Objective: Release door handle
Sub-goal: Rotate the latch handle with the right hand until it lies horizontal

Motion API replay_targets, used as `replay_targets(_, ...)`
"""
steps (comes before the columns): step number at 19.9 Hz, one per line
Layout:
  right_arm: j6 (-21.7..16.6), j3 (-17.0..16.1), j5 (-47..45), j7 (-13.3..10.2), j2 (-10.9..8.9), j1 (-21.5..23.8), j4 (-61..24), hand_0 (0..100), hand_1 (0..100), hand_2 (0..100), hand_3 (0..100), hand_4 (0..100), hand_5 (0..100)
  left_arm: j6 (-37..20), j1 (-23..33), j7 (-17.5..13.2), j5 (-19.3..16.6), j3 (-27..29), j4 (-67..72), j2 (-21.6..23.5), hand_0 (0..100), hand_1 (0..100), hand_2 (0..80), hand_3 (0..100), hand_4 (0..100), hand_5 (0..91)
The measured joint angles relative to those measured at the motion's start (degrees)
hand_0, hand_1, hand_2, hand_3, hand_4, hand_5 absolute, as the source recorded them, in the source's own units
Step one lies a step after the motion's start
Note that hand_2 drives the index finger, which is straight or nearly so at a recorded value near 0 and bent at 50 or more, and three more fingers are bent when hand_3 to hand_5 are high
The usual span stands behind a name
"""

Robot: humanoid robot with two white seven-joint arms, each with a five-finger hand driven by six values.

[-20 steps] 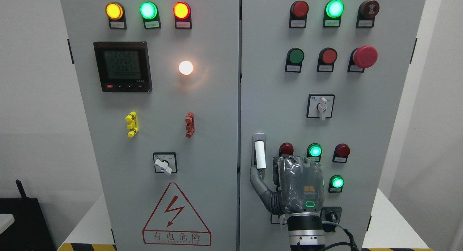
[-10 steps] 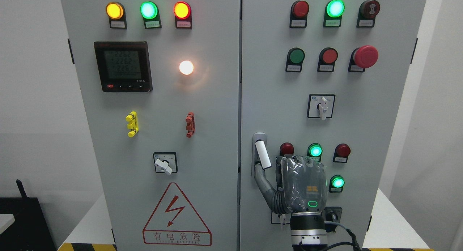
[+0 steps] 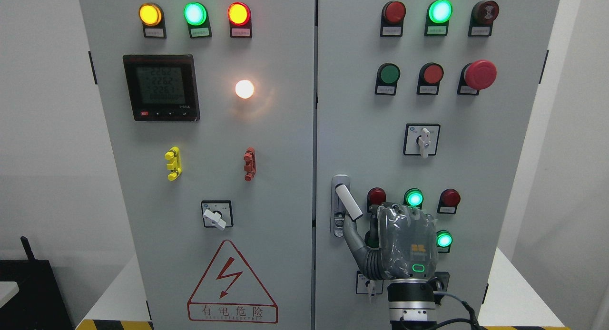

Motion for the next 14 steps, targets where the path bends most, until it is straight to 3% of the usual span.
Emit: replay_targets(14,0.0,-1.0,-0.1,0.1,-0.08,-0.4,-0.1,51,41,100,100,100,97,0.0,0.0,0.0,0.0,0.0,0.0,0.0,12,39,0.0,0,0,0.0)
